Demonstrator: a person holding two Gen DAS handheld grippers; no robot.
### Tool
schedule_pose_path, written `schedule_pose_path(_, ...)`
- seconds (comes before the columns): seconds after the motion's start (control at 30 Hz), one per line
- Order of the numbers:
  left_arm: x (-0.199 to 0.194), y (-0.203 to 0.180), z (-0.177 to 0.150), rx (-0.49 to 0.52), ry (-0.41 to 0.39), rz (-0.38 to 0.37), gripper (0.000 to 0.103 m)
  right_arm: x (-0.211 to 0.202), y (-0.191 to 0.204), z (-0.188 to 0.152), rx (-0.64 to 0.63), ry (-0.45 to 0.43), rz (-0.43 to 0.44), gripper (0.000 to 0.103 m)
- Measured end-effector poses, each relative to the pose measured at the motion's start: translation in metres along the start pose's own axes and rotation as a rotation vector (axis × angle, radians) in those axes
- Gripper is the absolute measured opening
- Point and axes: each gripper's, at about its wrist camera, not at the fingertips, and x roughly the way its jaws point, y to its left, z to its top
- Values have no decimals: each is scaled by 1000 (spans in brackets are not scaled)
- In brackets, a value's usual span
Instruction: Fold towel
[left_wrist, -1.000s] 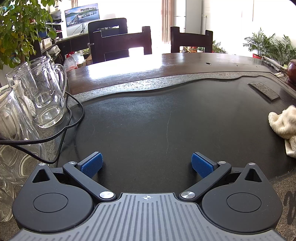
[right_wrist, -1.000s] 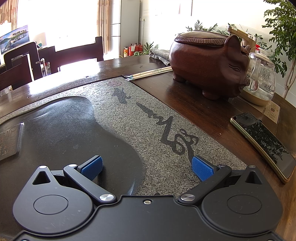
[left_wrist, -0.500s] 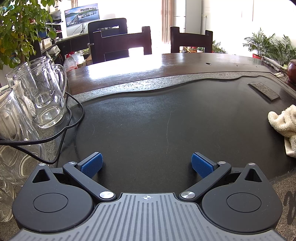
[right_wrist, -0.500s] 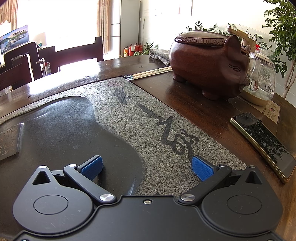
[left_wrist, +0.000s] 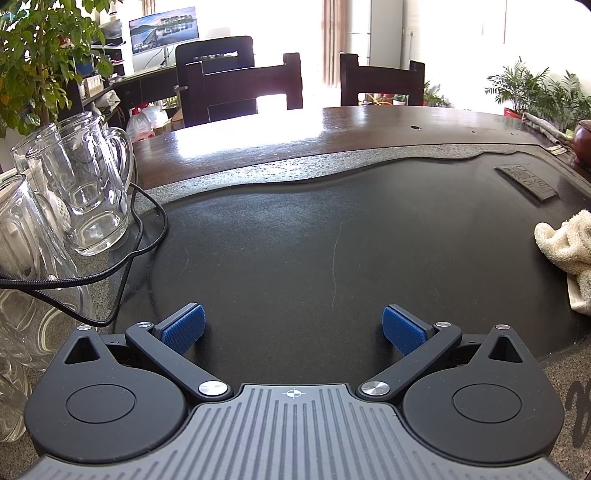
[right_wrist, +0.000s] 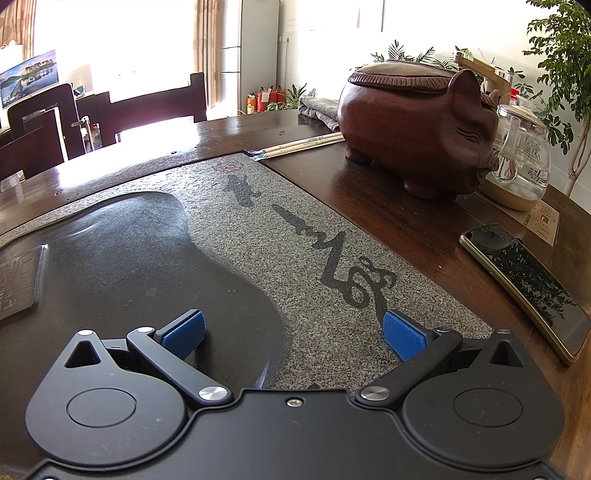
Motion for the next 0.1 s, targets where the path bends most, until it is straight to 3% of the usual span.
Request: schedule_pose_path(0.1, 0, 5, -1, 0, 0, 0, 103, 0, 0, 0, 0, 0, 0, 103)
